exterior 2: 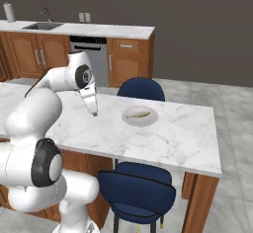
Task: Take the fish from the fridge and place it on the digital scale on the counter by the fridge. Wait a few seconds for a reading, then move it to the plate on the dining counter.
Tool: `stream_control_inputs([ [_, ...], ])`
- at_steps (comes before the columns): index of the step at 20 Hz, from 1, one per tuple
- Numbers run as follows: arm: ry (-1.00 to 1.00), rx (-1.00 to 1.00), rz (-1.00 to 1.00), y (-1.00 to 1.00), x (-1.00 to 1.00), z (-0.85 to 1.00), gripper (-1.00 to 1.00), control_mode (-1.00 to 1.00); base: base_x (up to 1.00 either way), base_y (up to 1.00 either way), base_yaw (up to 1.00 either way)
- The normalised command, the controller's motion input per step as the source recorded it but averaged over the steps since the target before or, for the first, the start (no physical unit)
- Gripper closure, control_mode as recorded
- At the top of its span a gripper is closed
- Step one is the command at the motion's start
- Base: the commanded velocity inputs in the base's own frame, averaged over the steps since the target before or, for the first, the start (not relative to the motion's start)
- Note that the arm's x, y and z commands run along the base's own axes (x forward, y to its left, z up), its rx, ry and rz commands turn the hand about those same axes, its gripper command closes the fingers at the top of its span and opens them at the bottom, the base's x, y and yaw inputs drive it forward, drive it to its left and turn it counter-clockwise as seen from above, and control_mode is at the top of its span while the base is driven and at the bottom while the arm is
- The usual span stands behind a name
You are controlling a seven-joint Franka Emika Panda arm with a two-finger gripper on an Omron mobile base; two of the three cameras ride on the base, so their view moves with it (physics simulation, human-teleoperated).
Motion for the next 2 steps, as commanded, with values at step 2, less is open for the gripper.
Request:
stream_control_inputs([
  [2, 0.0, 0.01, 0.13, 0.1, -1.0, 0.48, -1.0, -1.0, 0.0, 0.0, 0.0],
])
